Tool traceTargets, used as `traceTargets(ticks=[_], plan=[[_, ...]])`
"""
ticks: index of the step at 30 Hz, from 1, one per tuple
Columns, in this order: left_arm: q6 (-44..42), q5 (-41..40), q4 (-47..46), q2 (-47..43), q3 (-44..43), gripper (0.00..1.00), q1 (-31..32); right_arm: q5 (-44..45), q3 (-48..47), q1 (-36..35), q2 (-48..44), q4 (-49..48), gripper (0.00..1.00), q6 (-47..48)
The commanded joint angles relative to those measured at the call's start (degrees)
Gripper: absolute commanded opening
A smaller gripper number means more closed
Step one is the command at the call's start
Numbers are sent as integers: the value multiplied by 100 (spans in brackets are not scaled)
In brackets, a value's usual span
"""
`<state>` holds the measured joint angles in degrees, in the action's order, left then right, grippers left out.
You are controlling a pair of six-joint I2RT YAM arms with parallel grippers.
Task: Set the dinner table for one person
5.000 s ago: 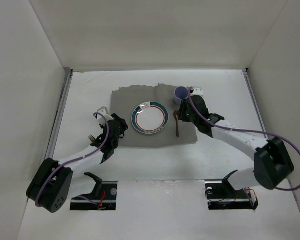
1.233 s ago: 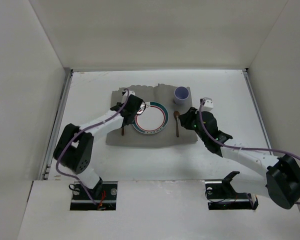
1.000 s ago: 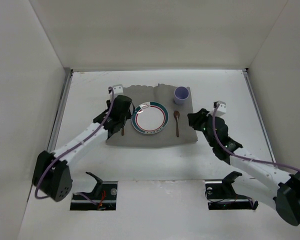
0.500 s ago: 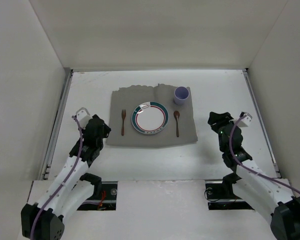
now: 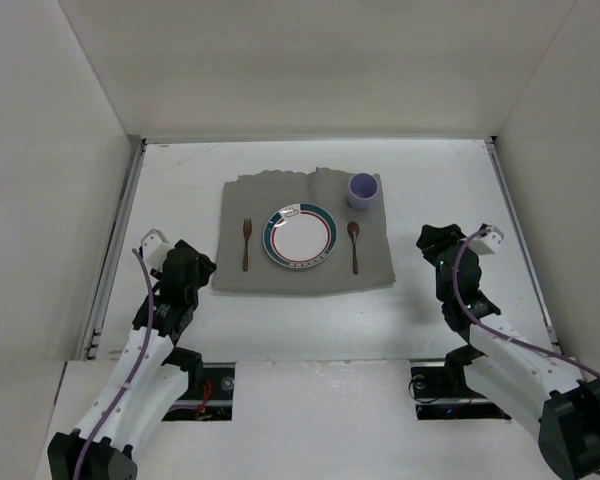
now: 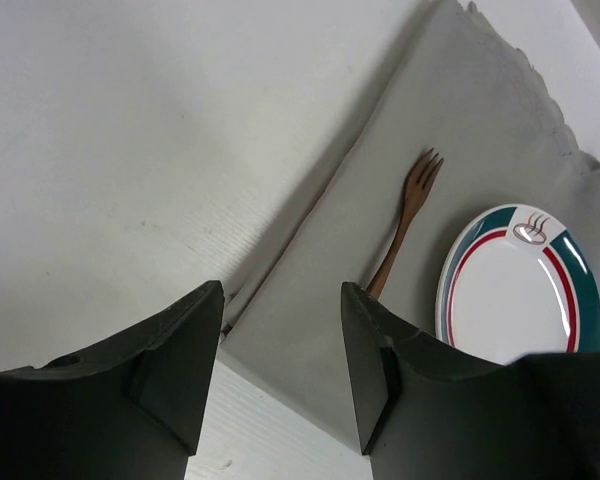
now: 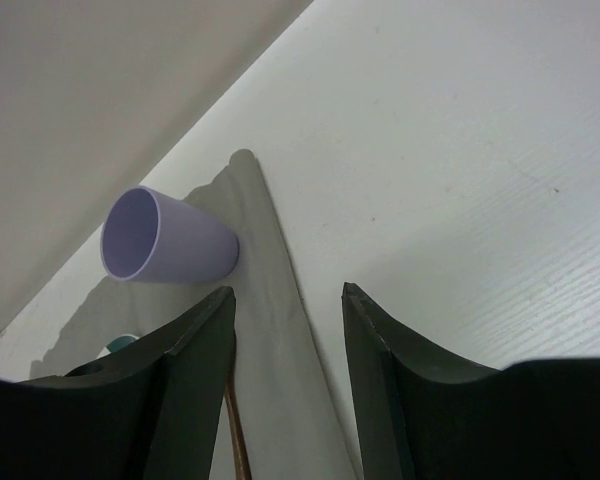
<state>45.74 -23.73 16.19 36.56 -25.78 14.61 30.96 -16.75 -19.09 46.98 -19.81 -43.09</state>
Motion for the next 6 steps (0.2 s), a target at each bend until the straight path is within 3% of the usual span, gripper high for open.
traceTargets(ticks=[1,6], plan=[[32,167,-19,-113,126,47,-94,182,5,-2,-14,-444,53,134],[-21,140,-168,150,100,47,-51,60,-56,-46,-13,-436,53,152]])
